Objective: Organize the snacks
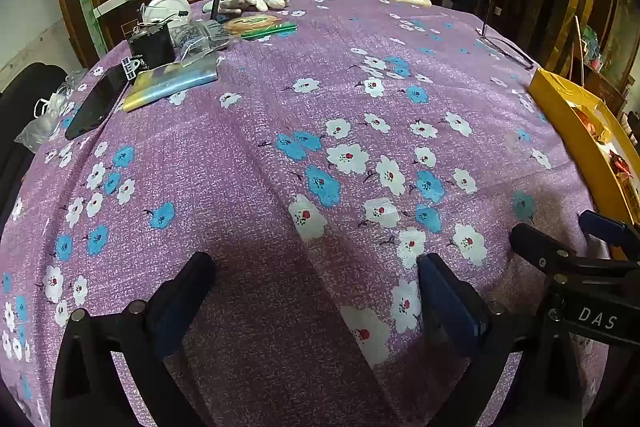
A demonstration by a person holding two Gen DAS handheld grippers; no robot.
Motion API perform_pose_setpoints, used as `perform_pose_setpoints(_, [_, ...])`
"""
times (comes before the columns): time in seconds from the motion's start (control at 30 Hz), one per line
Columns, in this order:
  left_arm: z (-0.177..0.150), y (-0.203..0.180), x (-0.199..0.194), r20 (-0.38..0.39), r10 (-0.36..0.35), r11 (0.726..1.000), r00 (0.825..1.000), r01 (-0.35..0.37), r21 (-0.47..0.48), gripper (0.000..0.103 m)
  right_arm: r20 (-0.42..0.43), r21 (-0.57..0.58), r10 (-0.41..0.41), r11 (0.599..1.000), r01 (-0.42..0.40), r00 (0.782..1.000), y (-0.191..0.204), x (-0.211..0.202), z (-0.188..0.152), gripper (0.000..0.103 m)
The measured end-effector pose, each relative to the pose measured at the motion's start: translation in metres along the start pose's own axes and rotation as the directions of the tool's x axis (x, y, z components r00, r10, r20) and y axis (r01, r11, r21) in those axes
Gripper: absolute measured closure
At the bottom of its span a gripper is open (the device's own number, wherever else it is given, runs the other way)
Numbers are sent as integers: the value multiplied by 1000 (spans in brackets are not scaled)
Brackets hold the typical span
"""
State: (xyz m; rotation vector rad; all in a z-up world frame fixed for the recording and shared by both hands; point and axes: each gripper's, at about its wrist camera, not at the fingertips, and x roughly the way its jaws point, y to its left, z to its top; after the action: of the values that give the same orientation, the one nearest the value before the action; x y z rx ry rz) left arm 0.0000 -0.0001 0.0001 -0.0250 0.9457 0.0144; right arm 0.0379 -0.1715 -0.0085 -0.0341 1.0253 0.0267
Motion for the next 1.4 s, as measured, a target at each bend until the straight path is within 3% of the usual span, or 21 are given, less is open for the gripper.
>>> perform_pose_setpoints(0.23, [2,1,2,6,-4,1000,1000,4,0,0,12,-16,11,1000,-11,1000,0,0,0,1])
perform_pose_setpoints(0.33, [1,-1,-1,0,-4,1000,1000,4,0,0,68,-50,42,998,-39,997,-3,1,-2,0])
perform_pose_setpoints(0.47, [3,-2,-1,8,-4,1000,1000,4,1,0,80,-61,27,998,-22,996,3,1,0,0])
perform_pose_setpoints(1.4, [3,-2,0,7,-4,1000,1000,4,1,0,74,-54,36,998,-32,997,0,2,0,0])
